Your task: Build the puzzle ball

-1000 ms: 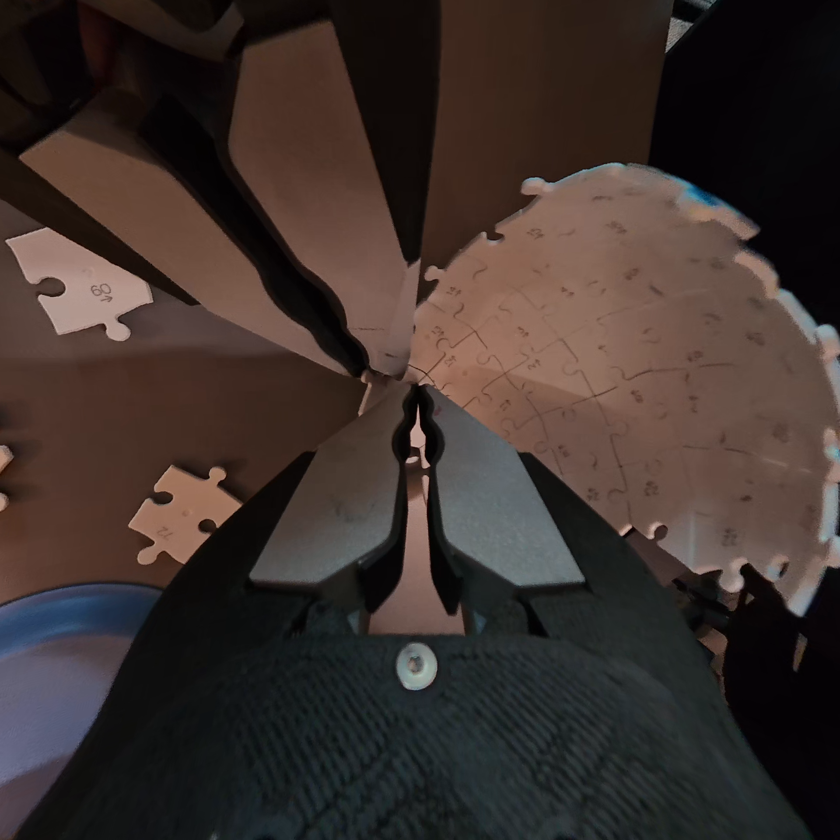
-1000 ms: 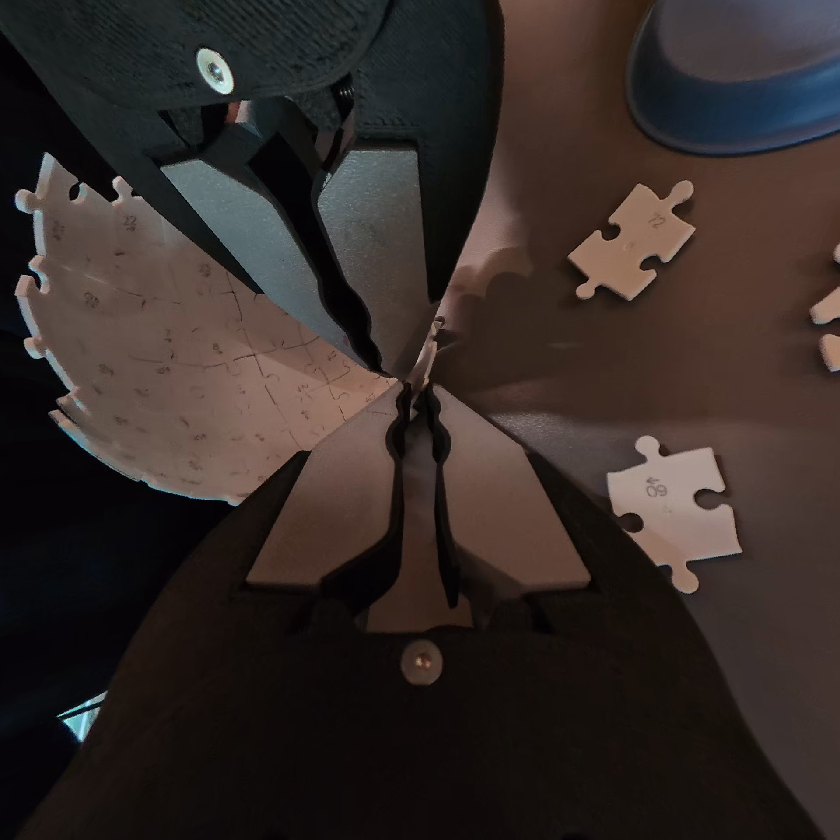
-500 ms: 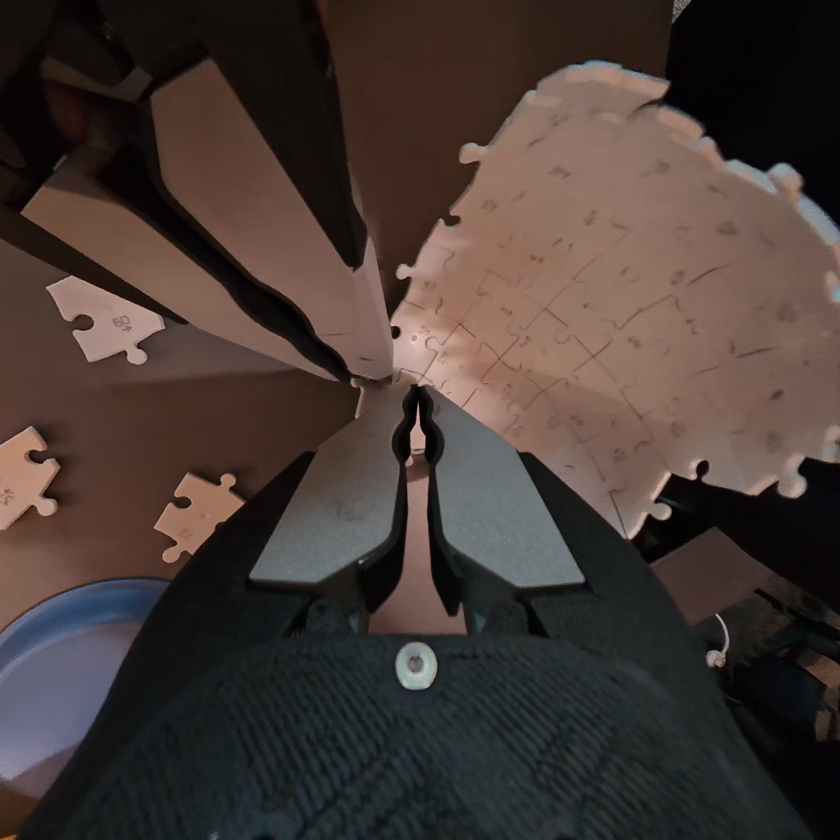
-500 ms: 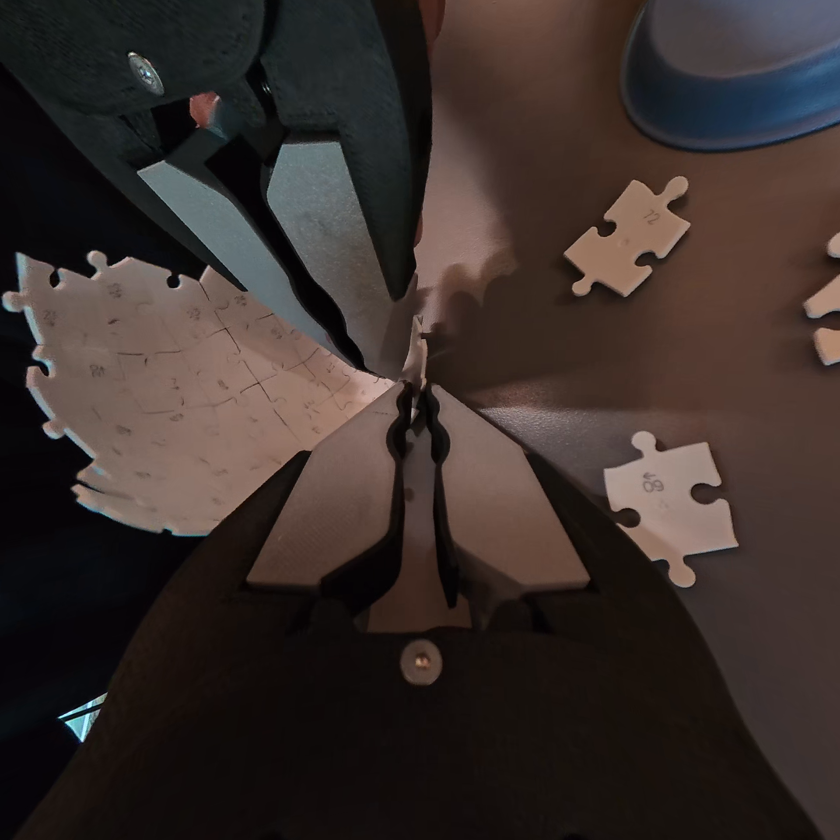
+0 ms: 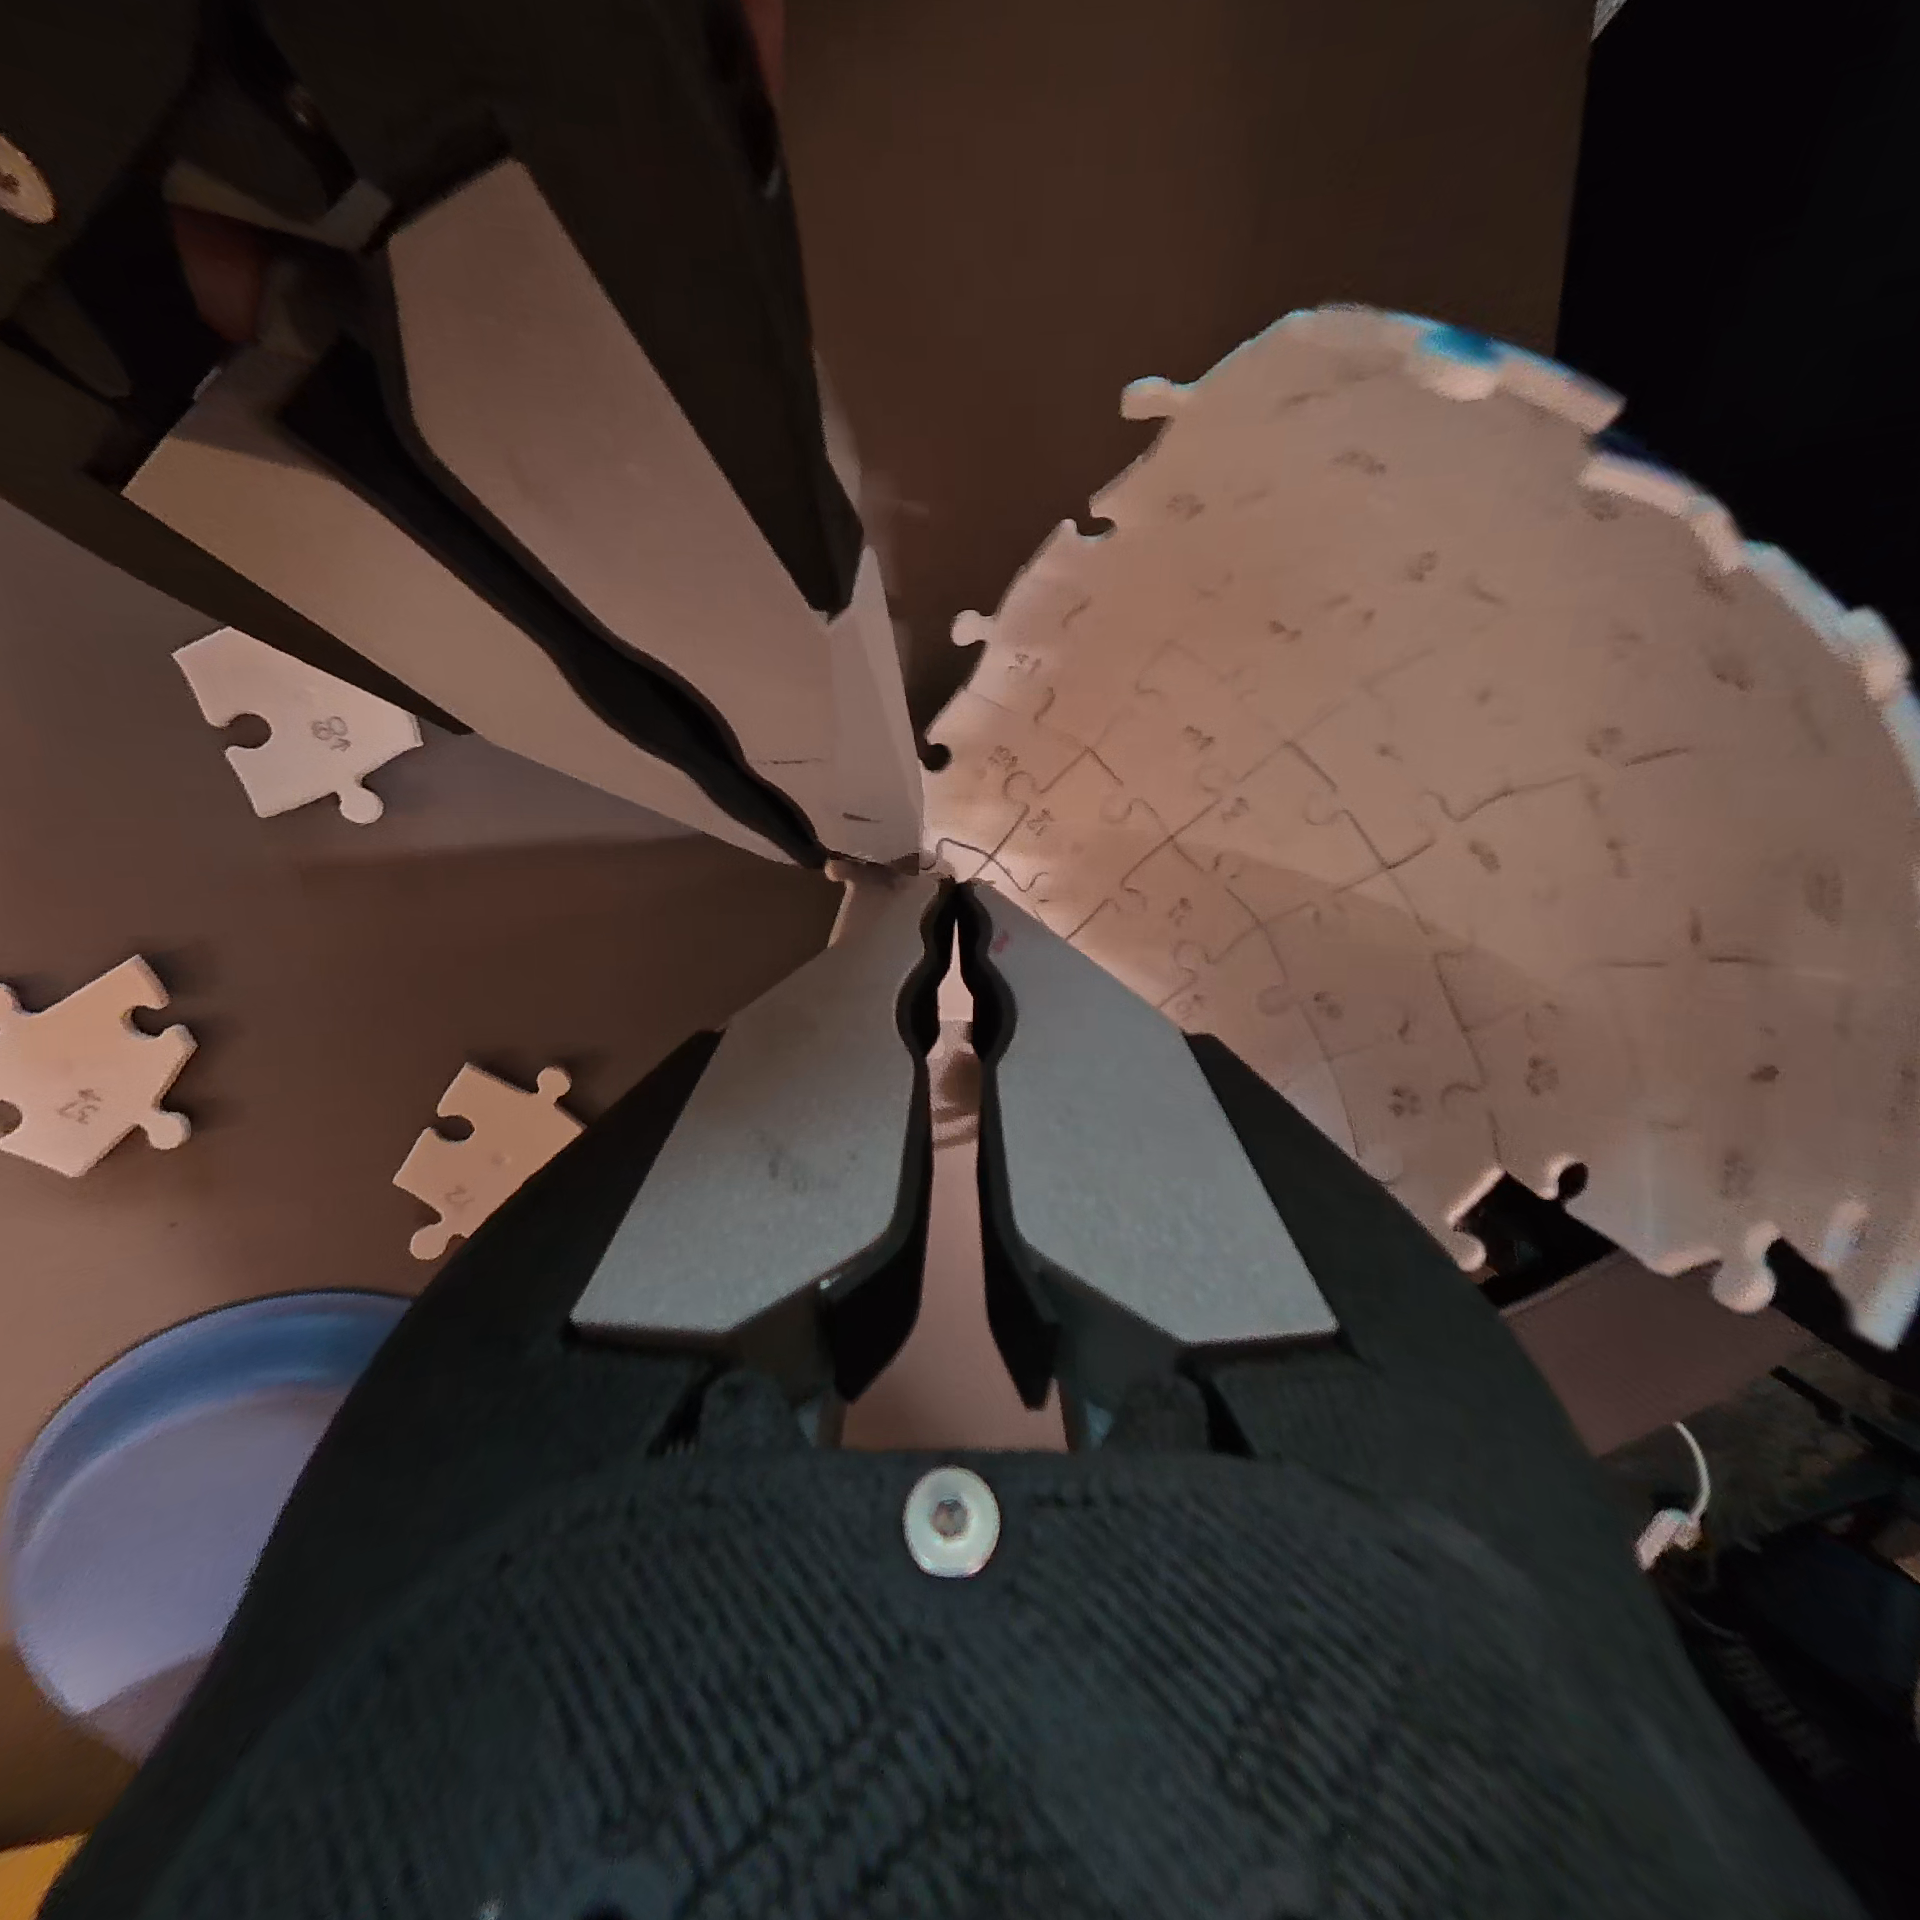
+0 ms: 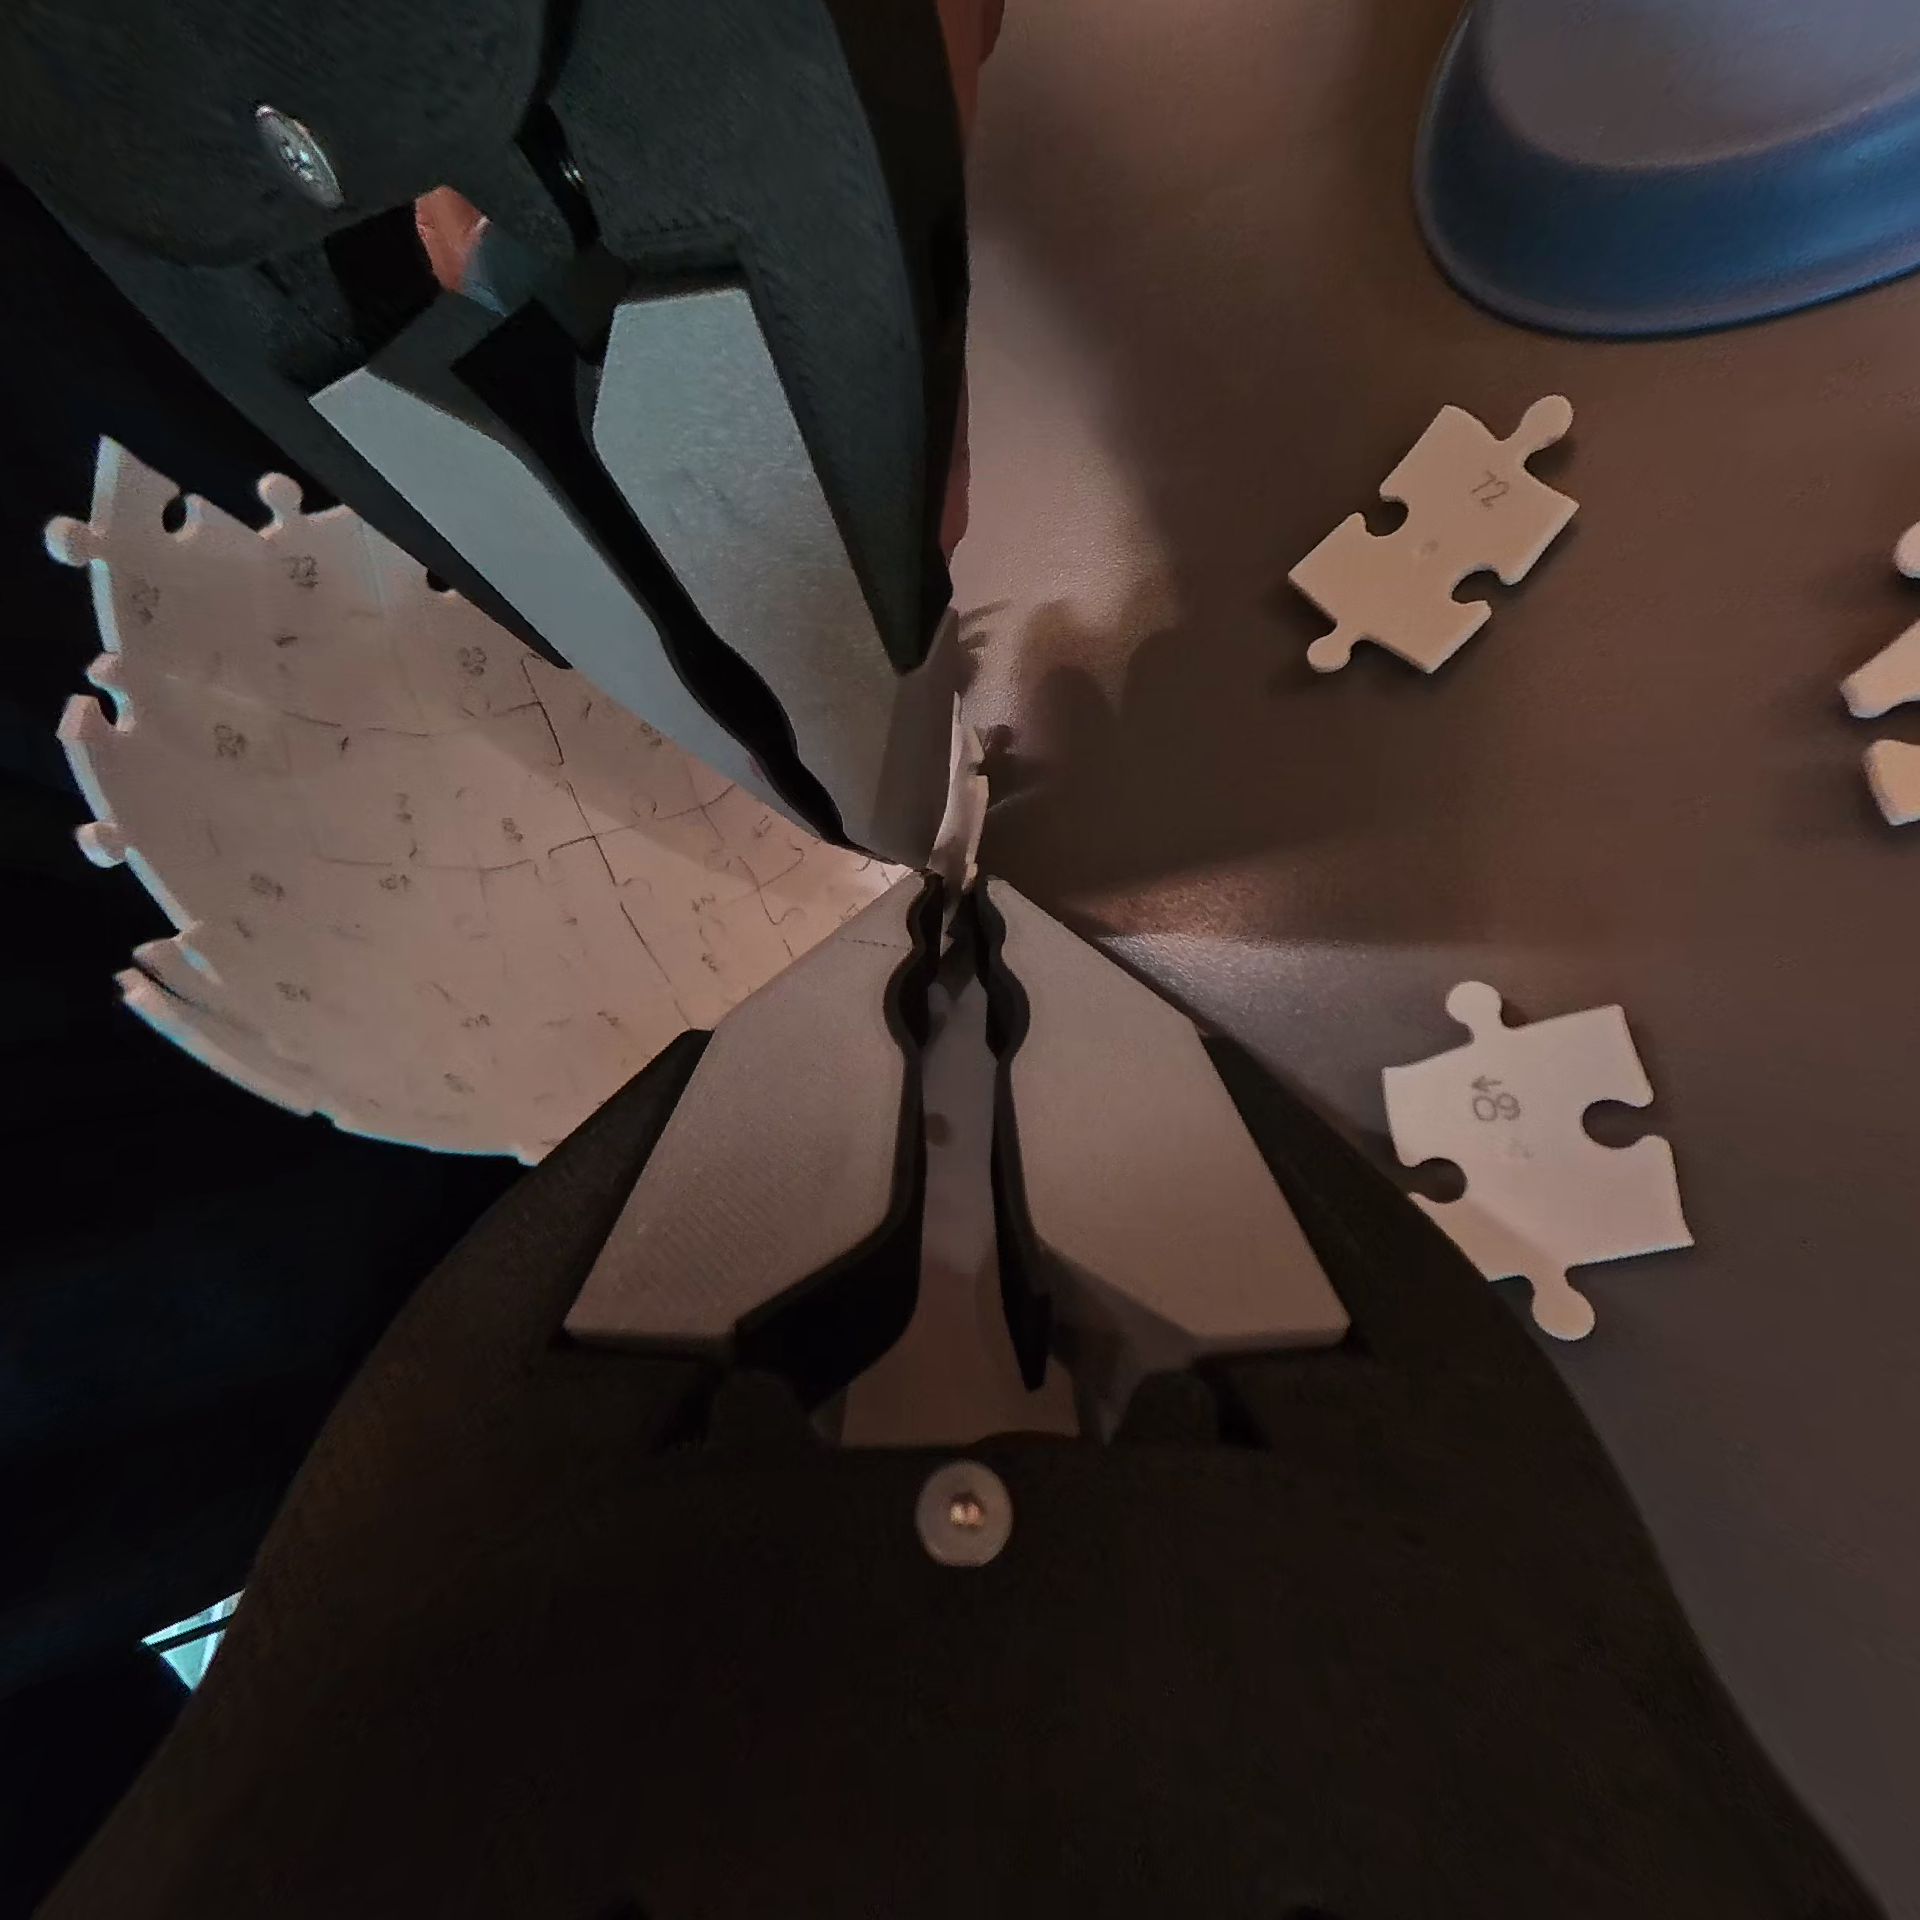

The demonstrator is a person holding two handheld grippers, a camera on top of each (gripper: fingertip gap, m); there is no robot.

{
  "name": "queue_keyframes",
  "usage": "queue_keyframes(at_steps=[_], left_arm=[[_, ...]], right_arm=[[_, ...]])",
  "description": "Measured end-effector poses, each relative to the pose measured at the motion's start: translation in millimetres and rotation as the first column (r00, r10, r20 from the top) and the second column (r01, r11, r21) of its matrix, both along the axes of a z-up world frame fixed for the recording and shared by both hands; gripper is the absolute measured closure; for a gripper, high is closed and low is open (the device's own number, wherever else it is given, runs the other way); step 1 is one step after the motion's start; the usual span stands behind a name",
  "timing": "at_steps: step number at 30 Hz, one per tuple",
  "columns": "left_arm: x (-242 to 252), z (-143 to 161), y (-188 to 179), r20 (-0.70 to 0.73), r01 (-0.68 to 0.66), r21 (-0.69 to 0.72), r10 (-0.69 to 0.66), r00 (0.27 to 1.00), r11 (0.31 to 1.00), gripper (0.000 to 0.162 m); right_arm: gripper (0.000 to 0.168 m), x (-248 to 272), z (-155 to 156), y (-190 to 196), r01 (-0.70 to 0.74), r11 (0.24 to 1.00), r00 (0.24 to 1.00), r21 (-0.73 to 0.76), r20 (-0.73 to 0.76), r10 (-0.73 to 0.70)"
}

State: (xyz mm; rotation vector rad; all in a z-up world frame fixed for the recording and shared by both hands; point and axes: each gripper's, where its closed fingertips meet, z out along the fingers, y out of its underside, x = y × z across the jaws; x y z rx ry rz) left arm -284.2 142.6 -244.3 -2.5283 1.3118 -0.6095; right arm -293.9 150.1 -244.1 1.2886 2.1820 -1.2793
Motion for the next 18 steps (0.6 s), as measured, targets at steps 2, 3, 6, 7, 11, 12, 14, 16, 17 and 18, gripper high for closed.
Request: queue_keyframes(at_steps=[2, 3, 6, 7, 11, 12, 14, 16, 17, 18], left_arm=[[0.0, 0.1, 0.0, 0.004, -0.001, -0.008, 0.001, 1.000, 1.000, 0.162], [0.0, 0.0, 0.1, 0.011, -0.007, -0.018, 0.007, 1.000, 1.000, 0.162], [1.1, -0.6, -0.2, 0.029, -0.017, -0.030, 0.018, 0.999, 0.999, 0.162], [2.6, -1.0, -1.4, 0.035, -0.015, -0.034, 0.016, 0.999, 0.999, 0.162], [4.9, -1.6, -3.1, 0.040, -0.013, -0.047, 0.015, 0.999, 0.999, 0.162], [4.9, -1.6, -2.9, 0.046, -0.019, -0.055, 0.021, 0.999, 0.998, 0.162], [4.9, -1.5, -2.6, 0.062, -0.025, -0.068, 0.030, 0.998, 0.997, 0.162], [4.9, -1.4, -2.3, 0.074, -0.032, -0.083, 0.038, 0.996, 0.996, 0.162], [4.9, -1.3, -2.0, 0.081, -0.034, -0.090, 0.042, 0.996, 0.995, 0.162], [5.0, -1.2, -1.8, 0.088, -0.040, -0.103, 0.049, 0.995, 0.994, 0.162]], right_arm=[[0.166, 0.0, -0.1, -0.1, 0.001, 1.000, 1.000, 0.002, 0.002, -0.001], [0.166, 0.1, 0.0, 0.0, 0.001, 1.000, 1.000, 0.004, 0.001, -0.001], [0.166, 0.2, 0.1, -0.2, 0.001, 1.000, 1.000, 0.005, 0.002, -0.001], [0.166, 0.2, 0.1, -0.2, 0.001, 1.000, 1.000, 0.006, 0.002, -0.001], [0.166, 0.1, 0.0, -0.1, 0.003, 1.000, 1.000, 0.002, 0.004, -0.003], [0.166, 0.3, -0.1, 0.1, 0.003, 1.000, 1.000, 0.000, 0.007, -0.003], [0.166, 0.4, -0.1, 0.5, 0.005, 1.000, 1.000, -0.007, 0.014, -0.005], [0.166, 0.2, 0.1, 0.7, 0.010, 1.000, 1.000, -0.019, 0.026, -0.010], [0.166, 0.1, 0.1, 0.8, 0.011, 1.000, 1.000, -0.022, 0.029, -0.011], [0.166, 0.1, 0.1, 1.2, 0.011, 1.000, 1.000, -0.021, 0.027, -0.010]])
